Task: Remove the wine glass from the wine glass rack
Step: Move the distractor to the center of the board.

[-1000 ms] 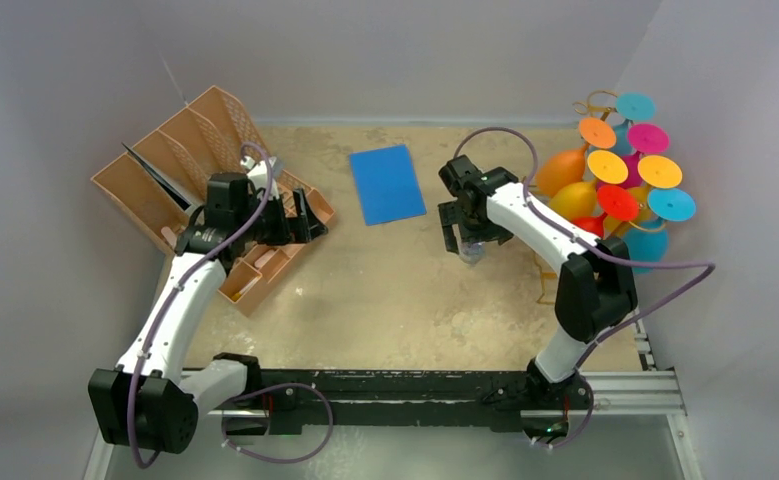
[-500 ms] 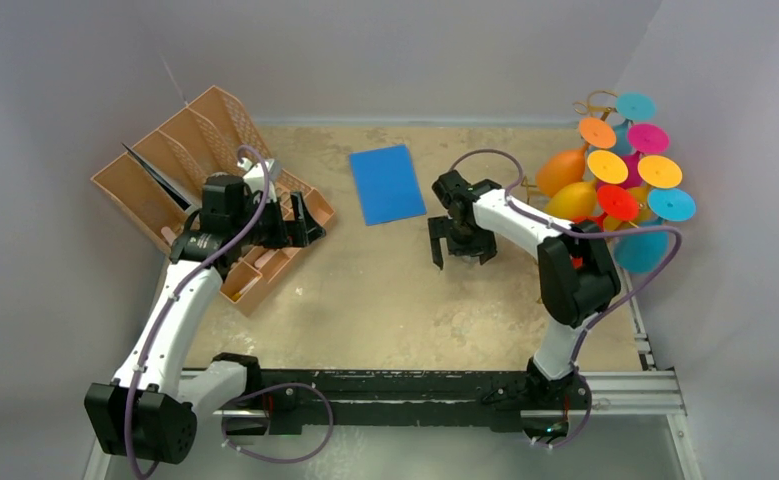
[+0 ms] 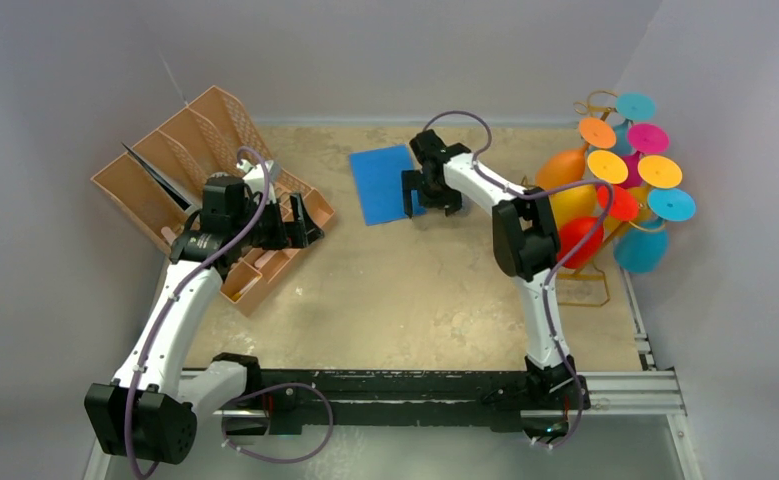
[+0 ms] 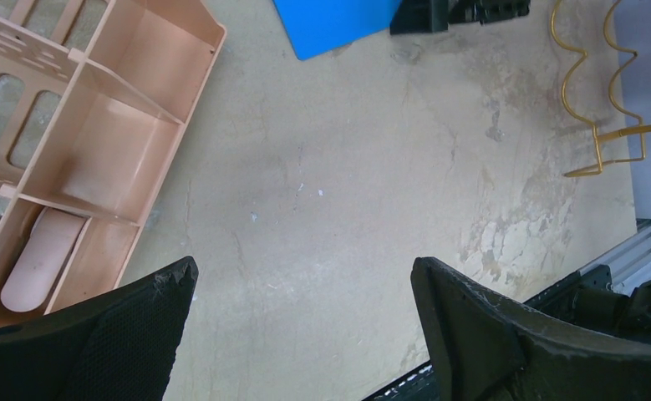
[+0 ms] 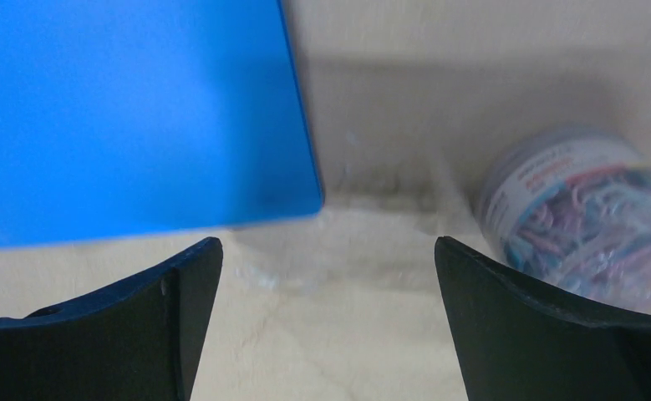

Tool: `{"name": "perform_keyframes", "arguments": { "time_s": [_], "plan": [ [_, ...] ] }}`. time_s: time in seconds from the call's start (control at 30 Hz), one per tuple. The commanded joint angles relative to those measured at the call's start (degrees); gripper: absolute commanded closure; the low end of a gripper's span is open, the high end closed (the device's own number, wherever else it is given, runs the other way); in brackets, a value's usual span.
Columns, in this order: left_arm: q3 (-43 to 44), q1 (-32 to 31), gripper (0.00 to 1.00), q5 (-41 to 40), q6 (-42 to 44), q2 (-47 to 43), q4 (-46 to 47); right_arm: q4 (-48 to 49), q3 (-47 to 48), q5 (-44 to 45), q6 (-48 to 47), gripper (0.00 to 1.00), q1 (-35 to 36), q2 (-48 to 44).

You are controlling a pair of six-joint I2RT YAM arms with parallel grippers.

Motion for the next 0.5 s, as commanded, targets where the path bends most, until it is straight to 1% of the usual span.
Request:
{"name": "perform_keyframes", "arguments": {
  "time_s": [0.0, 0.07, 0.1, 0.27, 0.3, 0.47],
  "plan": [
    [0.09, 0.32, 0.02, -0.57, 1.08, -1.13, 0.55, -5.14, 10.50, 0.69, -6.27, 0.01, -0.95, 2.24],
    [-0.07, 0.32, 0.02, -0.53, 1.08, -1.22, 0.63, -6.47, 10.44, -2.20, -7.05, 0.01, -0.72, -0.74],
    [0.01, 0.32, 0.02, -0.46, 1.03, -1.15, 0.64, -6.39, 8.99, -3.69, -7.48, 0.01, -0.50, -3.22],
    [-0.12, 0.37, 0.02, 0.23, 0.90, -1.04, 0.73, -6.34, -2.31, -6.42, -9.41, 0.01, 2.44, -18.33],
    [-0.12, 0.41, 0.02, 0.27, 0.90, -0.96, 0.73, -6.58, -4.85, -6.45, -9.82, 0.01, 3.48, -21.11],
    [-0.07, 0.41, 0.02, 0.20, 0.90, -0.88, 0.64, -6.05, -18.25, -0.04, -8.51, 0.02, 9.08, -34.42]
  ]
}}
